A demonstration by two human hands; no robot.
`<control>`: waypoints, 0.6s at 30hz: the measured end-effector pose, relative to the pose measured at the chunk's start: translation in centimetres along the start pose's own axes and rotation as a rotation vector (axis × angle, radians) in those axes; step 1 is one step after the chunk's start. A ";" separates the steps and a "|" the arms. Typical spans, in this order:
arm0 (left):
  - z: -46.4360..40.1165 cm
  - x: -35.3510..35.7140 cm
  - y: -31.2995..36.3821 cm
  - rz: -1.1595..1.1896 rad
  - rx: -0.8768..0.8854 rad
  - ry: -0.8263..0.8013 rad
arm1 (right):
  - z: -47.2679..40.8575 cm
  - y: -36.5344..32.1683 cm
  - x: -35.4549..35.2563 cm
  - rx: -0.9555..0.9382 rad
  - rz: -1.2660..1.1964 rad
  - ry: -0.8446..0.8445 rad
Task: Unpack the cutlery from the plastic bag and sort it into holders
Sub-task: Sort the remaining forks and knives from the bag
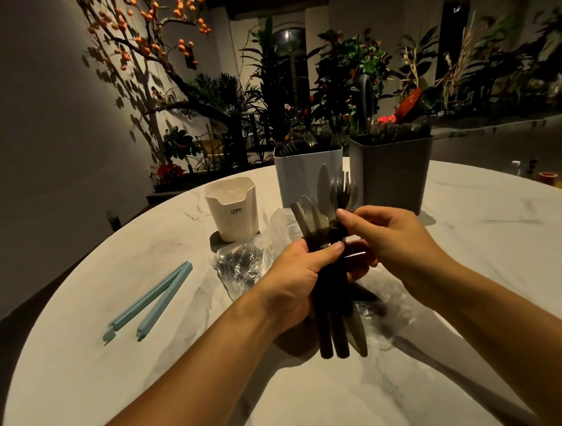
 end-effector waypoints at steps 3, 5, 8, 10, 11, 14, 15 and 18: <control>0.1 -0.2 -0.1 -0.040 -0.018 -0.002 | 0.0 0.2 0.3 0.039 0.002 -0.008; 0.2 -0.2 -0.3 -0.041 -0.029 -0.013 | 0.1 0.6 0.4 0.073 0.010 -0.027; 0.3 -0.3 -0.6 -0.036 -0.033 -0.032 | 0.2 0.7 0.3 0.093 0.006 -0.049; 0.4 -0.4 -0.7 -0.013 -0.041 -0.043 | 0.3 0.7 0.2 0.094 0.008 -0.052; 0.4 -0.5 -0.7 -0.003 -0.045 -0.046 | 0.3 0.7 0.1 0.095 0.009 -0.052; 0.3 -0.4 -0.7 0.038 -0.043 -0.055 | 0.3 0.7 -0.2 0.099 0.000 -0.063; 0.2 -0.4 -0.7 0.047 -0.044 -0.060 | 0.3 0.6 -0.3 0.100 0.000 -0.073; 0.1 -0.7 -0.8 0.028 -0.050 -0.049 | 0.4 0.5 -0.5 0.092 -0.017 -0.095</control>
Point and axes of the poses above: each hand's wrist, its own z-axis away from the middle knuckle, its own x-axis out of the palm, y = z × x, the point moved 5 cm from there along -z, towards the middle knuckle, and after that the axes turned 12 degrees about -y, right-handed, at the moved point
